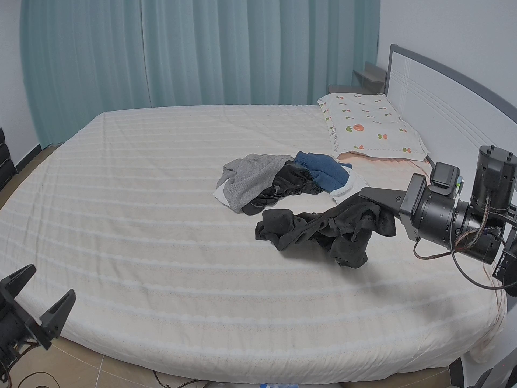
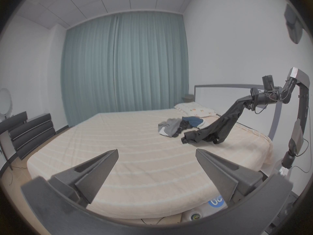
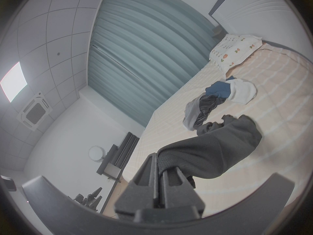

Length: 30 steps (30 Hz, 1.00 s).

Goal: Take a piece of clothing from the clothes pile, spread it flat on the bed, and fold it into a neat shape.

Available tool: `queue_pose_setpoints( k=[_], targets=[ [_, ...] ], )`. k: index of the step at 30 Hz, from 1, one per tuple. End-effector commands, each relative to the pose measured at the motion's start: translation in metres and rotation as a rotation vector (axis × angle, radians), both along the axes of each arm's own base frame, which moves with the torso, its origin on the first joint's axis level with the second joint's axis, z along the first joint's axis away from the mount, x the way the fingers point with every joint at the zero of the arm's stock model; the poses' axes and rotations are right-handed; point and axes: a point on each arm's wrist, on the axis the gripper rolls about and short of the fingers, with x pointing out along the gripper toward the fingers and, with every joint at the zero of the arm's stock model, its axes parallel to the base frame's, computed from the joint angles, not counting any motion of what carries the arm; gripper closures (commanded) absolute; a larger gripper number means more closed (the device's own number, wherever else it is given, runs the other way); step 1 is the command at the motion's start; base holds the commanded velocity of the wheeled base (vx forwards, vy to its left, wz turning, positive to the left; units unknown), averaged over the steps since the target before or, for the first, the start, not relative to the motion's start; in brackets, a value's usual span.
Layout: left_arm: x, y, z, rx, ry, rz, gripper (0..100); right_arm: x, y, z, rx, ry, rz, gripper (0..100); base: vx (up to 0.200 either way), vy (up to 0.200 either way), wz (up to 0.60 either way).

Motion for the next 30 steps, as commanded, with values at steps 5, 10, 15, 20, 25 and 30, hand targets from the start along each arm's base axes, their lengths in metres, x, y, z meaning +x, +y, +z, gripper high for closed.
queue_pose_setpoints(
  k=[5, 10, 15, 20, 25, 30],
  targets=[
    [0.137, -0.055, -0.036, -0.022, 0.384, -0.158, 0, 0.008, 0.008, 0.028, -0.069, -0.079, -0.181, 100, 0.0, 0.0, 0.0],
    [0.177, -0.111, -0.058, -0.111, 0.469, -0.245, 0, 0.002, 0.009, 0.042, -0.035, -0.122, -0.176, 100, 0.0, 0.0, 0.0],
    [0.205, -0.149, -0.085, -0.092, 0.454, -0.253, 0, -0.009, 0.014, 0.057, -0.012, -0.163, -0.138, 100, 0.0, 0.0, 0.0],
    [0.226, -0.181, -0.113, -0.083, 0.403, -0.253, 0, -0.02, 0.023, 0.062, -0.002, -0.17, -0.088, 100, 0.0, 0.0, 0.0],
    [0.237, -0.2, -0.128, -0.082, 0.383, -0.266, 0, -0.022, 0.024, 0.07, 0.013, -0.196, -0.08, 100, 0.0, 0.0, 0.0],
    [0.247, -0.216, -0.137, -0.091, 0.374, -0.291, 0, -0.027, 0.026, 0.072, 0.019, -0.203, -0.064, 100, 0.0, 0.0, 0.0]
  ],
)
